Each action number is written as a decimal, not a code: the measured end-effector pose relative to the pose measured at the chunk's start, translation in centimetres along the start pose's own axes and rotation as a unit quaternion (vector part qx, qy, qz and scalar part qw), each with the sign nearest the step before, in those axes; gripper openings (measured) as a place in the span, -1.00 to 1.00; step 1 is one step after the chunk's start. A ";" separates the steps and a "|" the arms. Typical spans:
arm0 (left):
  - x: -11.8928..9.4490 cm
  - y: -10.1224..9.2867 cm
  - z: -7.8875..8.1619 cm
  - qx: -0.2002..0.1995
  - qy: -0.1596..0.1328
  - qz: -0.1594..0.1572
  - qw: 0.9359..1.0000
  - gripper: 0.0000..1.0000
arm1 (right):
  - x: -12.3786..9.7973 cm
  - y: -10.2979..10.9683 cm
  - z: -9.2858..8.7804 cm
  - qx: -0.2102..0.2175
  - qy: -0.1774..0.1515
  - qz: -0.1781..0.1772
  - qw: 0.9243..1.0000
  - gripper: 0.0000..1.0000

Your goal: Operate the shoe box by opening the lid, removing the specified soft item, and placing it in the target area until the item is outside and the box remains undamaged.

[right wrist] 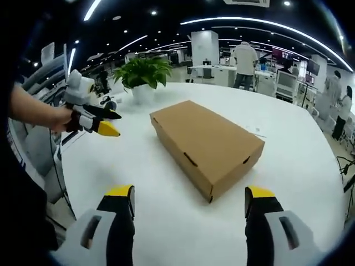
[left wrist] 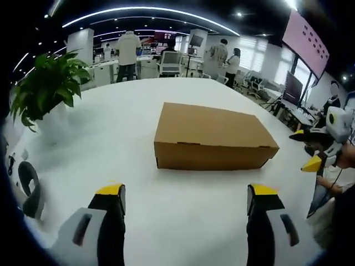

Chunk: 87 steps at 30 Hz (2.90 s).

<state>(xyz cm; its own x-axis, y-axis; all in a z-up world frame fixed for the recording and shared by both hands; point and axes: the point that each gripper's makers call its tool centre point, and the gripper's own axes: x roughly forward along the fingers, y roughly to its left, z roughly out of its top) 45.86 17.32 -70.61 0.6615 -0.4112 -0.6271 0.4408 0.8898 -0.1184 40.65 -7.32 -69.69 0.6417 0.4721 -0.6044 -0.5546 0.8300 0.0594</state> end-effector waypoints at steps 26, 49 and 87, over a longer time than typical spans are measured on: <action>3.9 0.9 1.8 -0.007 0.009 -0.016 1.000 0.75 | 1.6 -1.1 0.2 0.027 -0.011 -0.021 0.999 0.39; 6.2 2.8 5.5 0.117 -0.008 -0.001 0.993 0.78 | 3.3 -1.7 -0.1 0.016 0.004 -0.055 0.998 0.30; 9.9 0.4 3.3 0.119 0.055 -0.041 0.991 0.84 | 7.0 -3.3 0.2 0.052 0.022 -0.082 0.995 0.65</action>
<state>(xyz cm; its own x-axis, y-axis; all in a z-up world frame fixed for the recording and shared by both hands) 54.59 12.96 -74.36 0.5538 -0.4448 -0.7039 0.6294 0.7771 0.0041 47.07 -6.74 -73.93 0.6935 0.3160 -0.6474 -0.3850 0.9222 0.0377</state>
